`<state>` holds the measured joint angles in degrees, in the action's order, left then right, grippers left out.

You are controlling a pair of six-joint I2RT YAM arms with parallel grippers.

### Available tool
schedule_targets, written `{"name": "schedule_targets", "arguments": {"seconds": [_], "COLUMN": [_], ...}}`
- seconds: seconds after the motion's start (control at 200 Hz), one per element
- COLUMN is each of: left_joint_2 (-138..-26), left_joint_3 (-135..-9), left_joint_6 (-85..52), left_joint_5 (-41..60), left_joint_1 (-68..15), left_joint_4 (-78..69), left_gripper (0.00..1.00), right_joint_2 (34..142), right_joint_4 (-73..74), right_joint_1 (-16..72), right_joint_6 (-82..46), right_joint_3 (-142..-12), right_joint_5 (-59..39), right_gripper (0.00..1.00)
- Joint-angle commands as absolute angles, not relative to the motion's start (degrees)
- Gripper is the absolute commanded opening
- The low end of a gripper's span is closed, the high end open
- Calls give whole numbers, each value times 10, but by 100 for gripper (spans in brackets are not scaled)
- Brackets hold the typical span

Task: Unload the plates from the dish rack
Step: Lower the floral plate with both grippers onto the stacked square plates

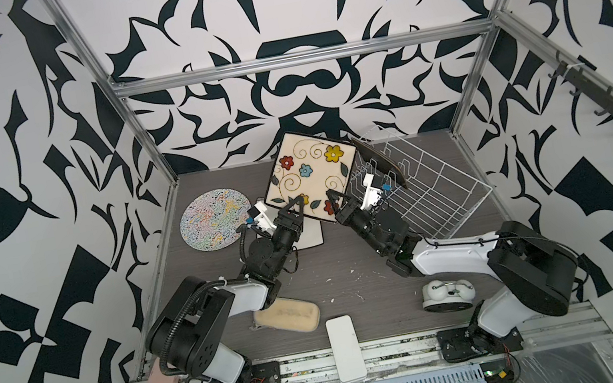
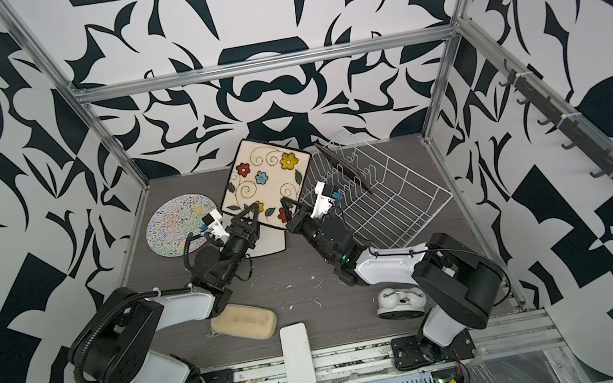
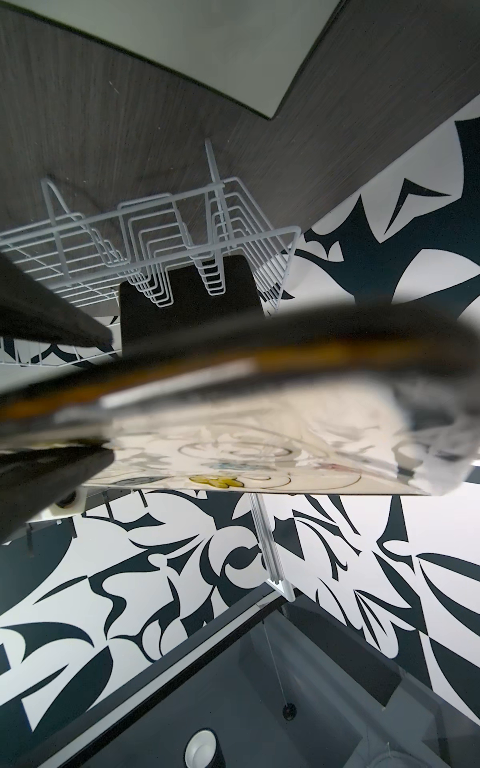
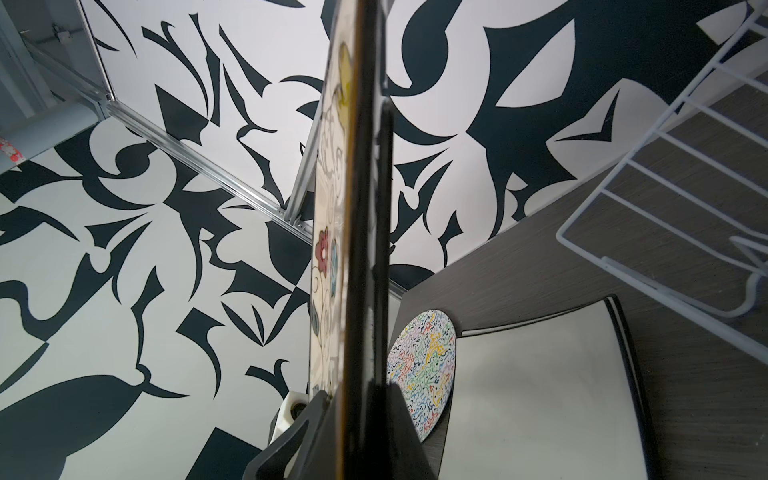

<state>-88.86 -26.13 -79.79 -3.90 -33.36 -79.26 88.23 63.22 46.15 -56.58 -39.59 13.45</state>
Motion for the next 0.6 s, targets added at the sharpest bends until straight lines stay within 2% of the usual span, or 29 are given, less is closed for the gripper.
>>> {"name": "schedule_targets", "arguments": {"seconds": [0.0, 0.595], "left_joint_2": [-885, -881], "left_joint_3": [-274, -266], "left_joint_6": [-798, -798], "left_joint_5": [-35, -43], "left_joint_1": [-331, -331], "left_joint_4": [-817, -817], "left_gripper": [39, 11], "right_joint_2": [851, 855], "right_joint_4": [781, 789], "right_joint_1": [462, 461], "right_joint_6": [-572, -573], "right_joint_3": [-451, -442], "right_joint_5": [119, 116], "right_gripper": [0, 0]}}
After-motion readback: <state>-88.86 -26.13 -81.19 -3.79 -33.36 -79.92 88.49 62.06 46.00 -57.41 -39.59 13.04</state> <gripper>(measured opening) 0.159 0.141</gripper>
